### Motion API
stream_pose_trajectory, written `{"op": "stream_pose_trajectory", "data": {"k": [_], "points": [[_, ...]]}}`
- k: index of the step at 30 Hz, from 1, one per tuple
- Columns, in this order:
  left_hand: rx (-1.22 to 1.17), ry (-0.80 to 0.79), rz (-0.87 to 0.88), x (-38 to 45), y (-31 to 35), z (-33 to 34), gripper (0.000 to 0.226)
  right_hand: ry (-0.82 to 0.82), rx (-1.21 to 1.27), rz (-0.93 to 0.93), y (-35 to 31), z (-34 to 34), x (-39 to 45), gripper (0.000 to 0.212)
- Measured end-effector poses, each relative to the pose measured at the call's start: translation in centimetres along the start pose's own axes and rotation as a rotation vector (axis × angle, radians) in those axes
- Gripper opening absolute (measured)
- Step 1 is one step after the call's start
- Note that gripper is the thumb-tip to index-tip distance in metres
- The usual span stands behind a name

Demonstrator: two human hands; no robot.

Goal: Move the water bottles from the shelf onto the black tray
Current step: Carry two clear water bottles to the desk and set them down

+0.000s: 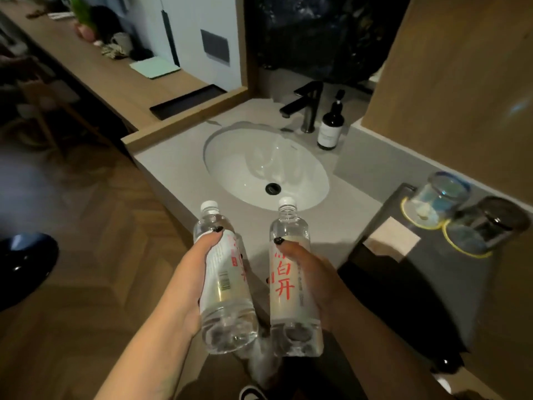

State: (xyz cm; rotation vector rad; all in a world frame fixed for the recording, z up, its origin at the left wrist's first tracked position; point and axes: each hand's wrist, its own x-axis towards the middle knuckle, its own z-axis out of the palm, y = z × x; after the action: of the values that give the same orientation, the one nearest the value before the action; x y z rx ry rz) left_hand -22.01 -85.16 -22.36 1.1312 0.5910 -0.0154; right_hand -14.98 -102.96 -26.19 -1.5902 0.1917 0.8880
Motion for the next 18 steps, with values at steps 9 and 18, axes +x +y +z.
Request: {"op": "stream_pose_trajectory", "data": {"k": [9, 18], "points": [[-0.184, 0.118, -0.201, 2.0, 2.9, -3.9, 0.049, -0.088, 0.024, 0.022, -5.3, 6.0, 3.3, 0.051], [-0.175, 0.022, -0.207, 7.7, 9.6, -13.1, 0.047, -0.096, 0.015, -0.032, -10.9, 16.0, 6.8, 0.038]]}}
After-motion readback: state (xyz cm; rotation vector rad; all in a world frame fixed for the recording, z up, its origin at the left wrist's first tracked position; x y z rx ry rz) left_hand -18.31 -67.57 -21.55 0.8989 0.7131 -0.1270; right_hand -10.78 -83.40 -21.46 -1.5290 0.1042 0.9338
